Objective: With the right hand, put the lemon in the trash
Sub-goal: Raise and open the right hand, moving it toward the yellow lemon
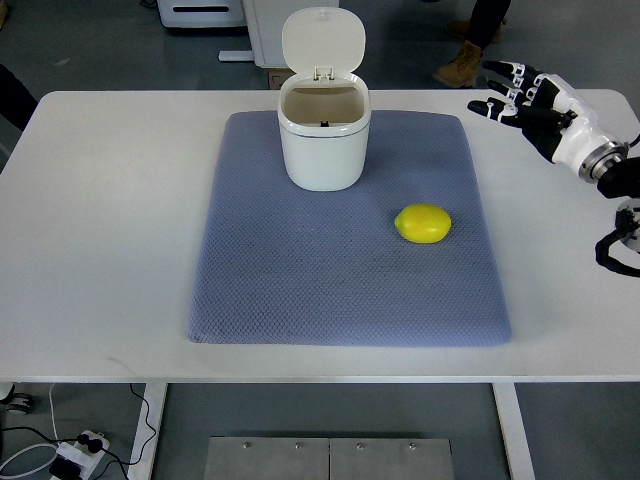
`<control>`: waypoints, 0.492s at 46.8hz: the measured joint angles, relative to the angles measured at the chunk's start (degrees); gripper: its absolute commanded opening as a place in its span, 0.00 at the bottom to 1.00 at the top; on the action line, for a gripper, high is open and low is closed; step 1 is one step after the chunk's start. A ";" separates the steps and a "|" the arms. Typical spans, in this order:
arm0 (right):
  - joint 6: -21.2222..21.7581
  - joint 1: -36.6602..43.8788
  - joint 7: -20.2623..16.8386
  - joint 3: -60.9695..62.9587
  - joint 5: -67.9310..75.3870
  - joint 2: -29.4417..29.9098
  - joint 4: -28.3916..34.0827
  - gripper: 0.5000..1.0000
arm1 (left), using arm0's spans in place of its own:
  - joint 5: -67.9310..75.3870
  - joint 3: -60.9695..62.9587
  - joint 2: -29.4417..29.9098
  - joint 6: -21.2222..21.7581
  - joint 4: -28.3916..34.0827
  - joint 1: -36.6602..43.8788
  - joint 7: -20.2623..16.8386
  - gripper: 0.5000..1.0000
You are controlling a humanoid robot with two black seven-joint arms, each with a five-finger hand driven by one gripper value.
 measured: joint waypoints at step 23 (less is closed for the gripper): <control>-1.79 0.11 2.73 -8.61 -9.81 -8.89 13.30 1.00 | 0.00 0.02 0.00 0.00 0.00 -0.01 -0.01 1.00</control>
